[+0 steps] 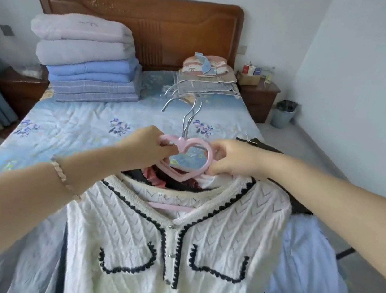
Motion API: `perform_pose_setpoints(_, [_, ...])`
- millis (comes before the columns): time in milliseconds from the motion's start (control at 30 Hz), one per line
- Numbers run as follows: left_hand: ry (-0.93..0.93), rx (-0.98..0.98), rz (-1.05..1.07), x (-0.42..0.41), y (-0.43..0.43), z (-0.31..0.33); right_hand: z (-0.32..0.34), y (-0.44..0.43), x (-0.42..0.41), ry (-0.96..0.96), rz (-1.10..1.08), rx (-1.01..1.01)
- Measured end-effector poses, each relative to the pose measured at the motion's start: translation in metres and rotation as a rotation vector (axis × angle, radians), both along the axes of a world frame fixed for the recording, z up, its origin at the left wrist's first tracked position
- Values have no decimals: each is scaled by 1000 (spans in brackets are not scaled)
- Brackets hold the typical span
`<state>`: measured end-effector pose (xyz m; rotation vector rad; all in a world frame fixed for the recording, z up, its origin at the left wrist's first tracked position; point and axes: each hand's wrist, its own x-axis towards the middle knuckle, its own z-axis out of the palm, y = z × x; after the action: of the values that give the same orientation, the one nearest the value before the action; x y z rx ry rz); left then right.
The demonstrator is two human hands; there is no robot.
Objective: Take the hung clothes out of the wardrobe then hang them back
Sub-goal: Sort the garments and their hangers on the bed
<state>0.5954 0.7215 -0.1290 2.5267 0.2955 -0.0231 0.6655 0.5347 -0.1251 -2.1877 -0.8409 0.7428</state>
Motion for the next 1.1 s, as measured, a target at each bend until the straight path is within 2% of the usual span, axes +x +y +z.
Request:
perform_pose_setpoints(100, [-80, 9, 206, 38, -29, -55, -54, -22, 37, -94, -64, -22])
perform_pose_setpoints(200, [-117, 48, 288, 83, -65, -111, -104, -57, 79, -110, -180, -25])
perform_pose_setpoints(333, [-83, 138, 254, 145, -113, -177, -175, -132, 150, -94, -239, -191])
perform_pose_setpoints(467, [-67, 182, 215, 218, -154, -230, -260, -232, 235, 34, -478, -334])
perform_pose_setpoints(533, [-58, 187, 176, 251, -166, -254, -306, -276, 274, 58, -554, -473])
perform_pose_setpoints(667, [-15, 197, 111, 292, -172, -302, -398, -333, 317, 213, -380, -904])
perform_pose_setpoints(733, [-10, 199, 107, 305, -171, -323, -439, -343, 321, 259, -297, -1006])
perform_pose_setpoints(867, [86, 231, 134, 347, -177, -365, -506, -350, 338, 337, -339, -998])
perform_pose_setpoints(1100, [146, 283, 41, 402, -197, -405, -554, -365, 365, 137, -612, -896])
